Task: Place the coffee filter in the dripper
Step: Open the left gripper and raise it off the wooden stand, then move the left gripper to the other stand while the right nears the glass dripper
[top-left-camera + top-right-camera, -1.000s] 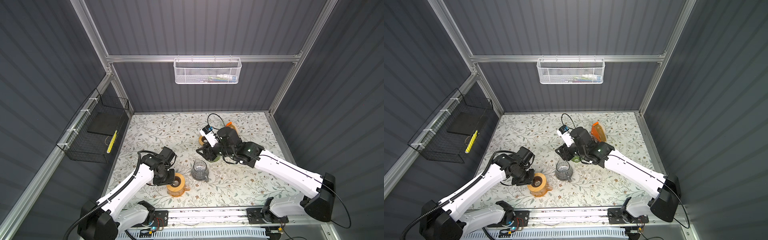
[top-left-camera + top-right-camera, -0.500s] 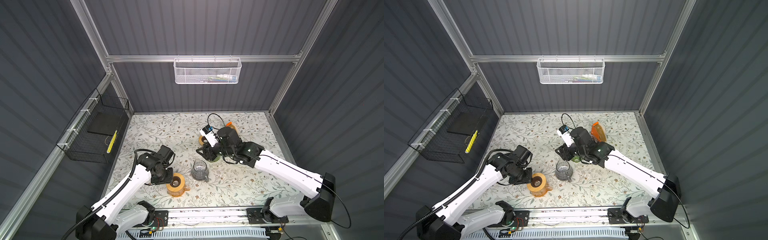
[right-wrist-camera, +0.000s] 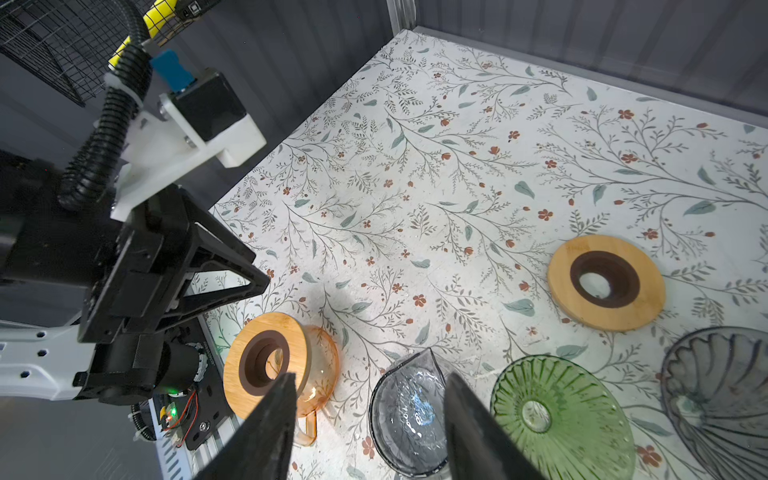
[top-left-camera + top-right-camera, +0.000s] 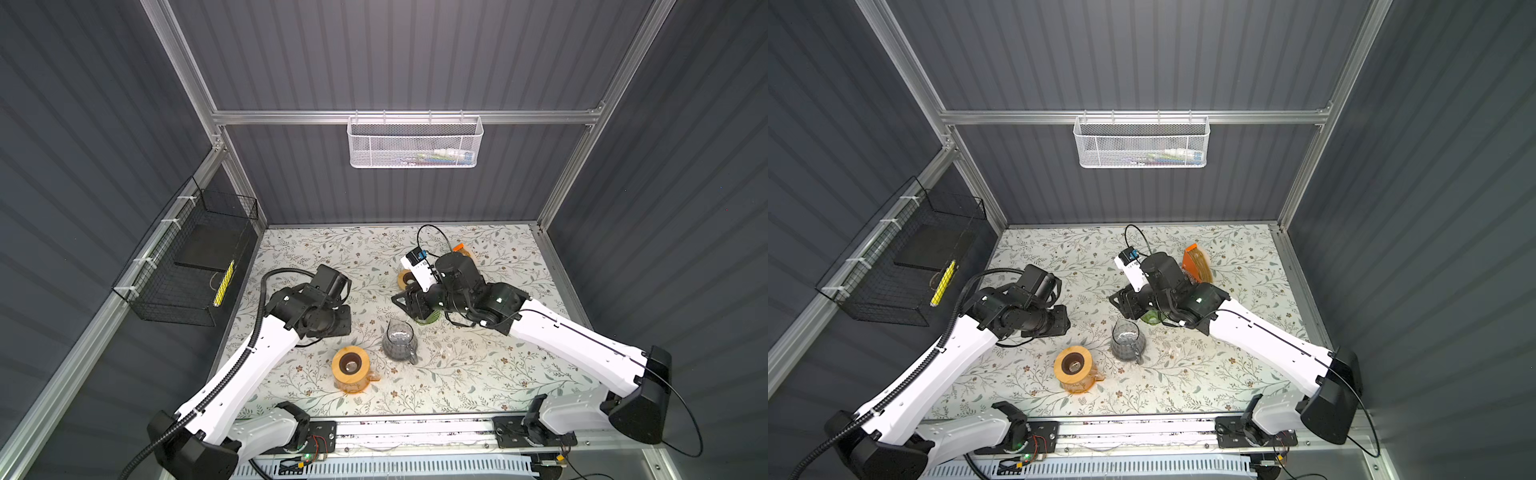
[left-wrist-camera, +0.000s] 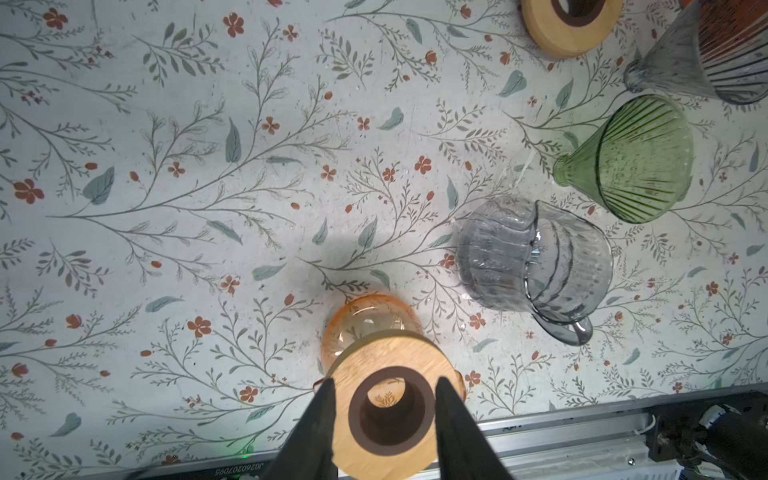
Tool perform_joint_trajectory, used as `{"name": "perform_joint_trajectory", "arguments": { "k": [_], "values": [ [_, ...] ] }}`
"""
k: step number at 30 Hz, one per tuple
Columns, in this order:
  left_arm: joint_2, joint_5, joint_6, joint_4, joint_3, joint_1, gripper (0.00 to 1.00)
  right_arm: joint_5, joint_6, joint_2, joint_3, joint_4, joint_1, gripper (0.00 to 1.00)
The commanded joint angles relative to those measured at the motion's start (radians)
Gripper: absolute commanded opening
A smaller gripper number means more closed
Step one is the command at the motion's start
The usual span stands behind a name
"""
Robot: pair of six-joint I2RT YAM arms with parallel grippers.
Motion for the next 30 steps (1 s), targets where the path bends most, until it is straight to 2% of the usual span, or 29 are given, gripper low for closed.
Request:
{"name": "perform_joint_trajectory", "arguments": {
  "k": [1,8,13,17,30],
  "values": [
    [0.038,0.007,0.022,0.12,0.031,-0.007,0.4,0.021,0.006,-0.035,-0.006,-0.014,-0.006,0.58],
    [0.108,0.041,0.033,0.222,0.048,-0.008,0.4,0.041,0.027,-0.056,-0.028,-0.061,-0.04,0.58],
    [0.143,0.061,0.047,0.304,0.058,-0.008,0.4,0.017,0.061,-0.072,-0.059,-0.08,-0.098,0.58],
    [0.173,0.083,0.048,0.36,0.055,-0.008,0.4,0.044,0.077,-0.091,-0.083,-0.119,-0.148,0.58],
    [0.244,0.137,0.041,0.509,0.066,-0.008,0.4,0.118,0.119,-0.112,-0.234,-0.146,-0.393,0.6]
  ]
}}
